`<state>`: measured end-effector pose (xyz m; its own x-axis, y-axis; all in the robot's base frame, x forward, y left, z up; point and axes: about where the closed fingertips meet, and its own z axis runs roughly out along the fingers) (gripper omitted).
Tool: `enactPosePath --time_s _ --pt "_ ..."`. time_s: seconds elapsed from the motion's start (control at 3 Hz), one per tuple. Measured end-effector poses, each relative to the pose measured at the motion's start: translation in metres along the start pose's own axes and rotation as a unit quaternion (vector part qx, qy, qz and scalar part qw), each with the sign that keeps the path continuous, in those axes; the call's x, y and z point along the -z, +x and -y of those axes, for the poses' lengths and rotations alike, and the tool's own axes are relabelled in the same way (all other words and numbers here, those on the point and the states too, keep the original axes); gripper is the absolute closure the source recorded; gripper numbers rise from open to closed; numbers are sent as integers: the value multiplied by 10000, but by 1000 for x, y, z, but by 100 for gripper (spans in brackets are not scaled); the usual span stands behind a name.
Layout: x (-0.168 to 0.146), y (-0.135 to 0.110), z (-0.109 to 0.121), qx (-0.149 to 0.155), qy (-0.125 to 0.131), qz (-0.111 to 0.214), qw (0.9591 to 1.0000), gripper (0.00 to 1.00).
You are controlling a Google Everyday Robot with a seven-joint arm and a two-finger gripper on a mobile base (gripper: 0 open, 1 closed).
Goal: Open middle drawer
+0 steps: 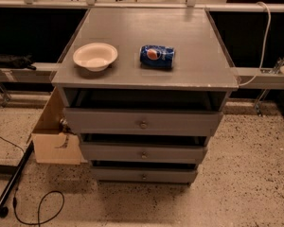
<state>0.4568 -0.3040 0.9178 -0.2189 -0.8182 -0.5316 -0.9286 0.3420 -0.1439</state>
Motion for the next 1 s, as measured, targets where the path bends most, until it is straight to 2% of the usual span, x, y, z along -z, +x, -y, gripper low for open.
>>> enactPosePath --time_s 0.33,0.67,1.0 --pt "-7 -2 -4 165 -473 1285 9904 0" --pt "-7 -20 -5 162 -625 1886 9799 0" --pt "-11 -15 -3 162 -670 1768 9818 0"
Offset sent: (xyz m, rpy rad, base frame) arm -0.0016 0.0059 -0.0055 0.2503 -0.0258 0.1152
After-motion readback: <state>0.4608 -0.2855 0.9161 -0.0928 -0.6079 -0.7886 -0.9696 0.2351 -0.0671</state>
